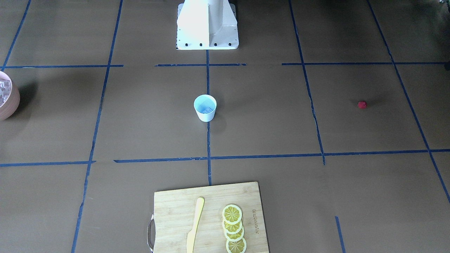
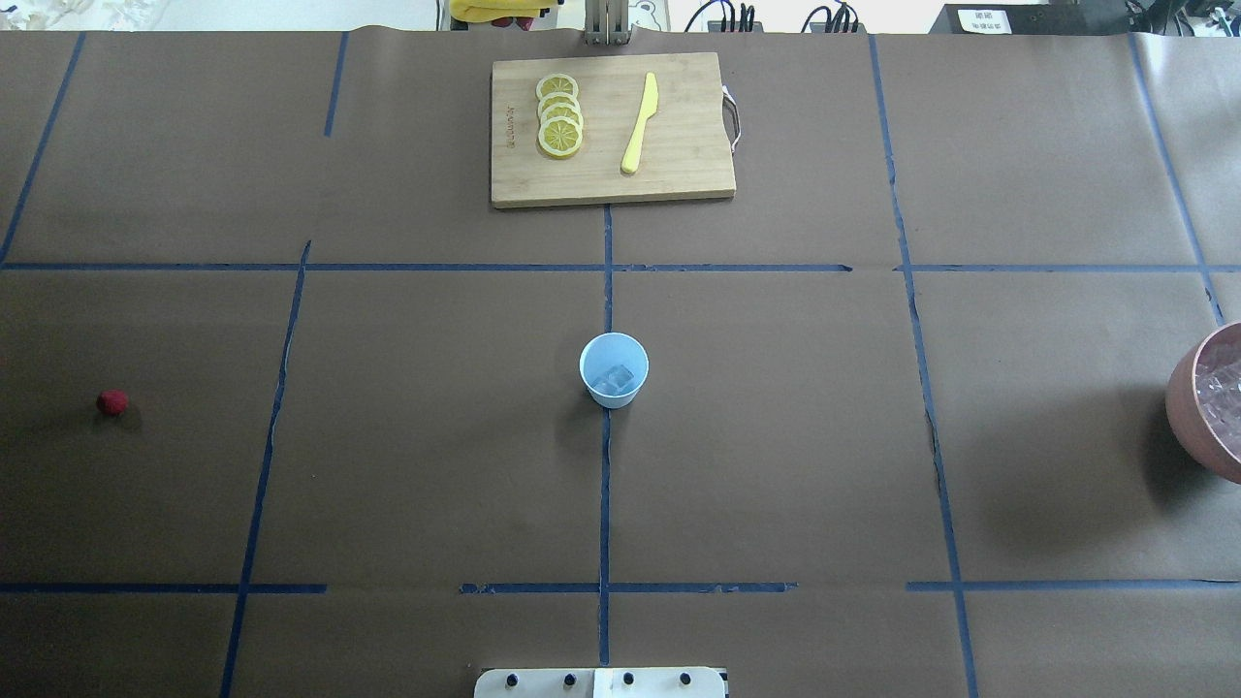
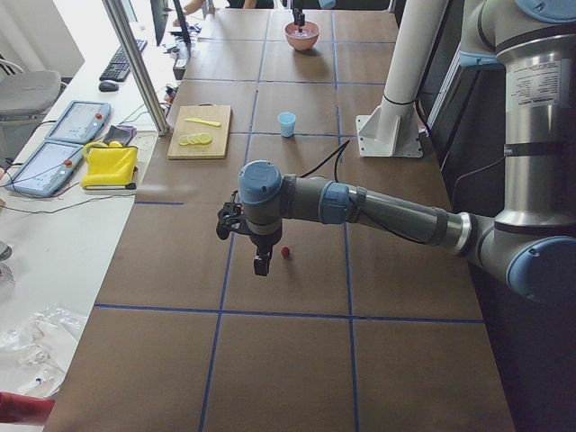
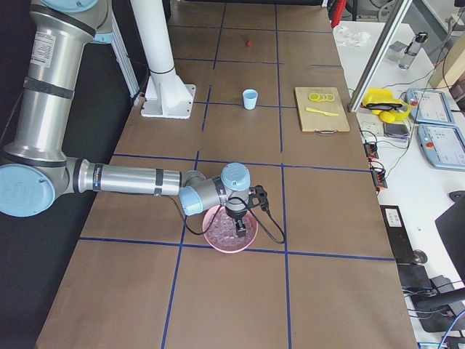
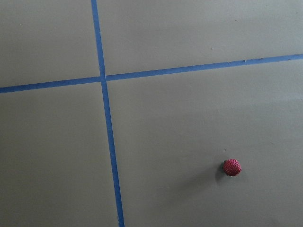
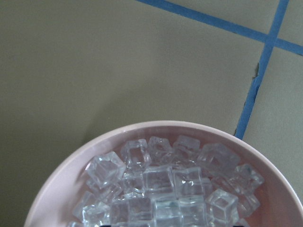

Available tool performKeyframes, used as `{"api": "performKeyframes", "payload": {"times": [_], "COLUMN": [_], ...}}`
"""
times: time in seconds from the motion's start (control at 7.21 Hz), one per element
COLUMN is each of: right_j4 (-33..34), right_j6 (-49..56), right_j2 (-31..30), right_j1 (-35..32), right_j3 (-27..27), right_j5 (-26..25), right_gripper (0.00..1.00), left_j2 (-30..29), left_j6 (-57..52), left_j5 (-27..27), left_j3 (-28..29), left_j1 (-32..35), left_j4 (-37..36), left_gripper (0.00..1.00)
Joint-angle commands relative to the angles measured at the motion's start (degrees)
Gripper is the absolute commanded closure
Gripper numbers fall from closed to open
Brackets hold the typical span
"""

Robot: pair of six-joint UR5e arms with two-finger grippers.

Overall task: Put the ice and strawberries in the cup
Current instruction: 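Grasp a third ice cube from the pink bowl with right gripper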

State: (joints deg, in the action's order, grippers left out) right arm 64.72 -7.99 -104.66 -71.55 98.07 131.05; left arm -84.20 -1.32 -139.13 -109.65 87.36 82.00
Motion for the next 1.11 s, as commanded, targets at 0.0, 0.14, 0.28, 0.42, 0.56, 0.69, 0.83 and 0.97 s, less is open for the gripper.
{"api": "performKeyframes", "payload": {"times": [0.0,0.14,0.28,0.42,0.56,0.69,0.83,0.97], "right_j4": [0.0,0.0,0.0,-0.1,-0.1,-0.1,-0.1,0.0], "right_j6": [-0.3,-0.3,-0.4,-0.3,-0.3,-0.3,-0.4,-0.5], "right_j2": [0.1,0.1,0.1,0.1,0.0,0.0,0.1,0.2], "right_j1": [1.0,1.1,1.1,1.1,1.1,1.1,1.1,0.8], "right_j3": [-0.9,-1.0,-1.1,-1.1,-1.2,-1.1,-0.3,2.2], "right_j5": [0.0,0.0,0.0,0.0,-0.1,0.0,0.1,1.8], "right_gripper": [0.15,0.21,0.41,0.63,0.80,0.98,1.00,1.00], "left_j2": [0.0,0.0,0.0,0.0,0.0,0.0,0.0,0.0], "left_j6": [0.0,0.0,0.0,0.0,0.0,0.0,0.0,0.0], "left_j5": [0.0,0.0,0.0,0.0,0.0,0.0,0.0,0.0], "left_j3": [0.1,0.0,0.0,0.0,0.0,0.0,0.0,0.0], "left_j1": [0.0,0.0,0.0,0.0,0.0,0.0,0.0,0.0], "left_j4": [0.0,0.0,0.0,0.0,0.0,0.0,0.0,0.0], "left_gripper": [0.00,0.00,0.00,0.00,0.00,0.00,0.00,0.00]}}
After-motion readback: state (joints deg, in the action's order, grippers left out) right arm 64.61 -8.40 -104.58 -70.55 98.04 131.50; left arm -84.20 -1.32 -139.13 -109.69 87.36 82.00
